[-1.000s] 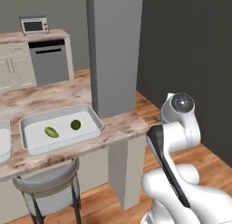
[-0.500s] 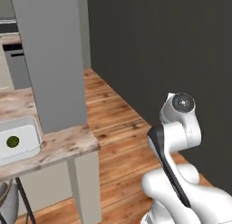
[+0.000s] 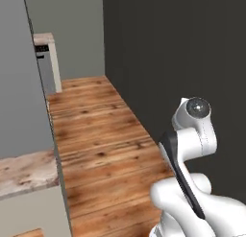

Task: Place the cold items (mango and lime) from the fridge in one tupperware on the dining counter. Place the warm items (kebab skewer and hot dog) in the stove area in another tupperware.

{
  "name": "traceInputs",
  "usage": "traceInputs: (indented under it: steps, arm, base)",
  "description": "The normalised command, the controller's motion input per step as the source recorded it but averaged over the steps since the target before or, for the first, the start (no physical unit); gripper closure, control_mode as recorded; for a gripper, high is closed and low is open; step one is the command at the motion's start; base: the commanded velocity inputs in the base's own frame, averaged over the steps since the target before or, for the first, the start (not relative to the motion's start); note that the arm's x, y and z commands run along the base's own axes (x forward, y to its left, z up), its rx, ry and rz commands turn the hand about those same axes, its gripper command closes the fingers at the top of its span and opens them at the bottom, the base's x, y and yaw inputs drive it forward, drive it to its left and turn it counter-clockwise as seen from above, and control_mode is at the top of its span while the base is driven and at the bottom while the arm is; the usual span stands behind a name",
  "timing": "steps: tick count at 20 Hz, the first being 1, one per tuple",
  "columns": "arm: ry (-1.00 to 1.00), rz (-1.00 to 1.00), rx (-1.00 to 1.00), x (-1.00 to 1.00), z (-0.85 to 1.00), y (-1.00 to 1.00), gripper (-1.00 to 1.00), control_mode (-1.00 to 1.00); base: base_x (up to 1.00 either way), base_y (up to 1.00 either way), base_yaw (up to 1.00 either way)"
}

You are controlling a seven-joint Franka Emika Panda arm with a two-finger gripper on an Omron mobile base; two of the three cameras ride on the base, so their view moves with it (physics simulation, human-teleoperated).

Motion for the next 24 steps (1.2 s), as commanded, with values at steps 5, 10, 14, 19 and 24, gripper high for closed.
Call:
traceInputs:
  steps: [5, 10, 14, 19, 24]
  arm:
    - [0.00, 0.00, 0.00, 0.00, 0.00, 0.00, -1.00, 1.00]
    - [0.00, 0.00, 0.00, 0.00, 0.00, 0.00, -1.00, 1.00]
    - [0.00, 0.00, 0.00, 0.00, 0.00, 0.00, -1.00, 1.00]
    - [0.00, 0.00, 0.00, 0.00, 0.00, 0.00, -1.00, 1.00]
    - [0.00, 0.00, 0.00, 0.00, 0.00, 0.00, -1.00, 1.00]
  base:
    - [1.00, -0.53, 0.35]
    - [1.00, -0.35, 0.30]
    - [1.00, -0.35, 0.37]
    - [1.00, -0.36, 0.50]
    - [1.00, -0.66, 0.44]
